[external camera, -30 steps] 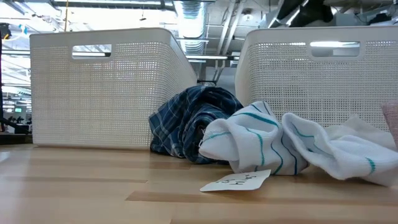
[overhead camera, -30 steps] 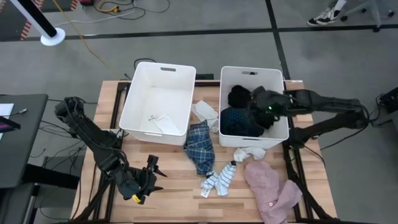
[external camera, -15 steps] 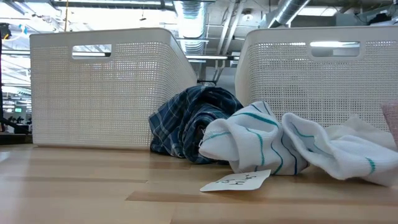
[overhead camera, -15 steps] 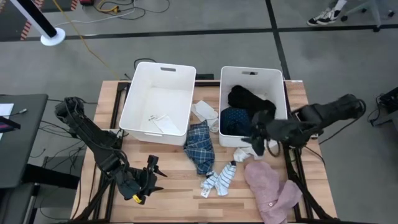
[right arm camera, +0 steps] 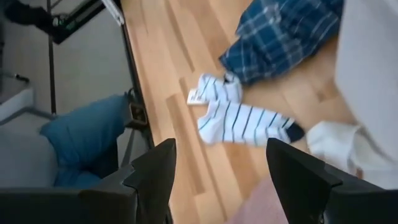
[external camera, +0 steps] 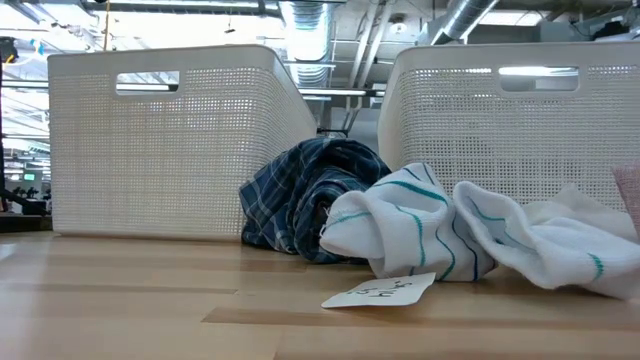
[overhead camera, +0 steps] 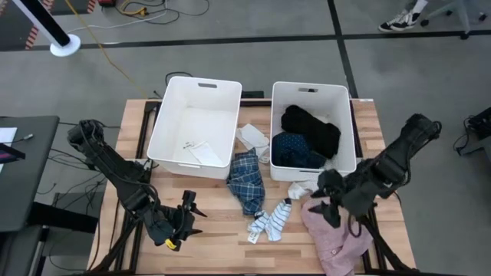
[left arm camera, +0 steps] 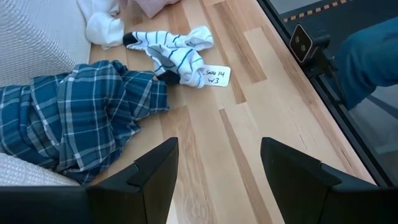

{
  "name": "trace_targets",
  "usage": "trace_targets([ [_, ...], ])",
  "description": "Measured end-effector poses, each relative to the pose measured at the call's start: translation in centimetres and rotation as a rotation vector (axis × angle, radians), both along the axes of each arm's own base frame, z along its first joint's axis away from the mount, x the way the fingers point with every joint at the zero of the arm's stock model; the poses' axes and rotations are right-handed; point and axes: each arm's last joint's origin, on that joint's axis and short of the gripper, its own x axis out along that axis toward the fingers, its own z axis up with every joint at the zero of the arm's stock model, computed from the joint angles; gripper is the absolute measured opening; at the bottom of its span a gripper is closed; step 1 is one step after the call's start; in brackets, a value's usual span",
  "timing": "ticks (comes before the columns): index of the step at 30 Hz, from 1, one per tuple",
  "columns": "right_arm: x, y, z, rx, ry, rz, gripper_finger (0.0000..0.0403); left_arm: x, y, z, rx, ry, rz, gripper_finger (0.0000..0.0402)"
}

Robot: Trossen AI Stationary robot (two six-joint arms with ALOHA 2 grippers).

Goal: Sort clothes
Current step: Put the pink shirt into the right white laundry bin

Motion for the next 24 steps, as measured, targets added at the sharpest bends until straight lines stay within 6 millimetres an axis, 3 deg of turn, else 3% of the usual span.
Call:
trace_targets([
  [13, 1.7, 4.6, -3.4, -0.016, 0.103, 0.05, 0.0265, 0.0, 0.0, 0.1, -0.006, -0.005, 0.0, 0.0224],
  [24, 2.9, 6.6, -6.0, 0.005, 0.239, 0.089, 0.0265, 0.3, 0.1, 0.1, -0.022, -0.013, 0.014, 0.0224],
])
